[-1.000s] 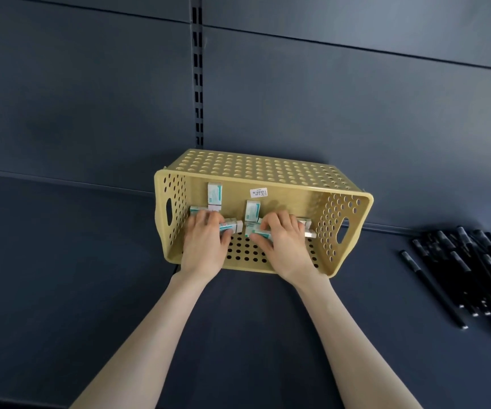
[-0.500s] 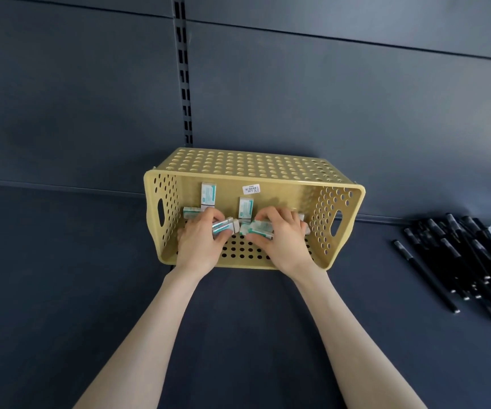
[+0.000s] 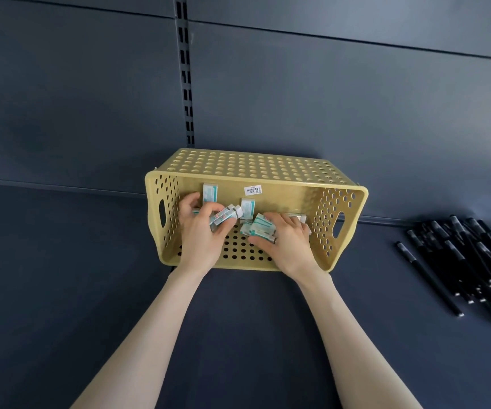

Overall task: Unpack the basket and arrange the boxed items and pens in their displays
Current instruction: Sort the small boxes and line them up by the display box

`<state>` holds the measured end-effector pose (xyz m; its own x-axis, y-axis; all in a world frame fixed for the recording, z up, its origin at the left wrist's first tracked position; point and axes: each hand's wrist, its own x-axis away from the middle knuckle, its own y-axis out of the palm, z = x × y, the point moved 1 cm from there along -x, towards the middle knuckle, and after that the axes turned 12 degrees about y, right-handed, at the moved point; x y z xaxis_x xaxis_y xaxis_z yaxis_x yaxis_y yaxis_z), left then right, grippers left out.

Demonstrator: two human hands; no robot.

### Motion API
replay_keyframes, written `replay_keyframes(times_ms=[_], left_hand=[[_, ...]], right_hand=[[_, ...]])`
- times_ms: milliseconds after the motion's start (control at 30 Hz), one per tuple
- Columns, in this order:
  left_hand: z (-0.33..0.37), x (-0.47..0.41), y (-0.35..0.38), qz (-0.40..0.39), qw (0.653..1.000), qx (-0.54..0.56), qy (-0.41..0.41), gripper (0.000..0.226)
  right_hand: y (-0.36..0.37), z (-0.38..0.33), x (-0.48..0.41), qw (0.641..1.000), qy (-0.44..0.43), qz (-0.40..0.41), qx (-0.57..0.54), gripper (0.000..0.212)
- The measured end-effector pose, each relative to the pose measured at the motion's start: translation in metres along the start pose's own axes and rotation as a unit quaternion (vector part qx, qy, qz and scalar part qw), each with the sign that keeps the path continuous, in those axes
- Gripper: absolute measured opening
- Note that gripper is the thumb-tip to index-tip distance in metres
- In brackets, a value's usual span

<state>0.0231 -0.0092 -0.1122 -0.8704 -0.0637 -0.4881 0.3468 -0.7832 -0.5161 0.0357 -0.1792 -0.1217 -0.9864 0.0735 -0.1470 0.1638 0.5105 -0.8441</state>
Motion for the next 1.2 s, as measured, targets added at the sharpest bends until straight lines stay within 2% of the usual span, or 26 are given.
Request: replay_keyframes(times_ms=[200,400,567,733,900,1000,1100,1200], left_hand=[[-0.002,-0.01,0.002,-0.002,1.0,-0.004,-0.021,0.024],[0.002,-0.016,0.01,-0.015,0.997,-0.078,-0.006,0.023],[0.009,-0.011,0.011,-0.011,0.999,-0.008,0.042,0.025],[0.007,-0.001,-0.002,-0.043,0.995,-0.014,0.084,0.031],[-0.003,0.013,-0.01,-0.102,0.993,-0.036,0.041,0.052],[-0.006,0.015,-0.006,-0.114,0.992,-0.05,0.025,0.048],[-0.009,0.015,-0.004,-0.112,0.991,-0.066,0.031,0.043],[-0.01,0.016,-0.004,-0.11,0.991,-0.067,0.035,0.04]], right_hand=[[0.001,0.0,0.001,0.999,0.011,-0.012,-0.041,0.056],[-0.001,0.0,0.005,0.995,0.024,-0.026,-0.091,0.057],[-0.005,-0.001,0.007,0.989,0.034,-0.042,-0.14,0.054],[-0.004,-0.001,0.01,0.99,0.004,-0.019,-0.139,0.055],[-0.005,-0.004,0.012,0.993,-0.056,0.015,-0.103,0.051],[-0.006,-0.006,0.015,0.989,-0.058,-0.005,-0.136,0.04],[-0.005,-0.007,0.017,0.989,-0.046,-0.03,-0.14,0.039],[-0.006,-0.007,0.018,0.988,-0.037,-0.02,-0.148,0.037]])
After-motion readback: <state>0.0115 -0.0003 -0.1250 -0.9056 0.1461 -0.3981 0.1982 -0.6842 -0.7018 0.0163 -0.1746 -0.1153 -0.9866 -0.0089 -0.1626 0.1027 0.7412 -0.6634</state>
